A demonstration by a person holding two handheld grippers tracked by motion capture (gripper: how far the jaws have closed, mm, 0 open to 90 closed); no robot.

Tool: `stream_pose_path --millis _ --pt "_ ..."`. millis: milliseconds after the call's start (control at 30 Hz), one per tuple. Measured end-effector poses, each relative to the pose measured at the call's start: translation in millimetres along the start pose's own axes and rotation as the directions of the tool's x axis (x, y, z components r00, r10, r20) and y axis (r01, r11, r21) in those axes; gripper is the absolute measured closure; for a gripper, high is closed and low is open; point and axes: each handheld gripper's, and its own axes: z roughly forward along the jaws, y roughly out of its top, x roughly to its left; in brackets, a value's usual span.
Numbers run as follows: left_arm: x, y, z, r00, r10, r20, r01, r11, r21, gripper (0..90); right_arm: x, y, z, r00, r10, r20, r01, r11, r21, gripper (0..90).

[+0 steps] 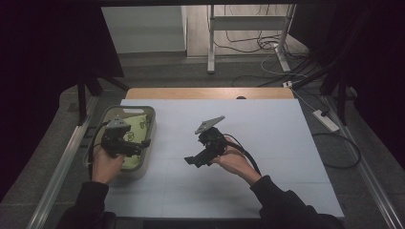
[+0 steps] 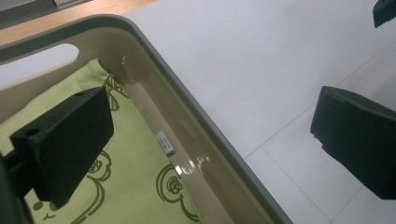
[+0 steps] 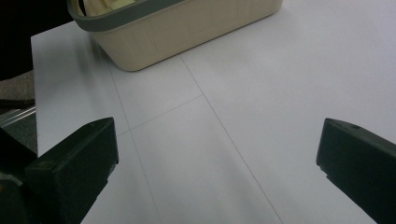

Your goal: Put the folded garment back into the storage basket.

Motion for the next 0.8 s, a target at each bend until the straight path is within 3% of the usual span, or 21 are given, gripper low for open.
stream_pose_path --millis 800 --pt "-6.4 -9.8 -9.5 0.9997 -0.015 -0.02 0.015 0.9998 0.008 0.0 -6.9 -21.5 -33.6 0.9991 0.022 0.037 -0.021 0.9993 -0.031 0.0"
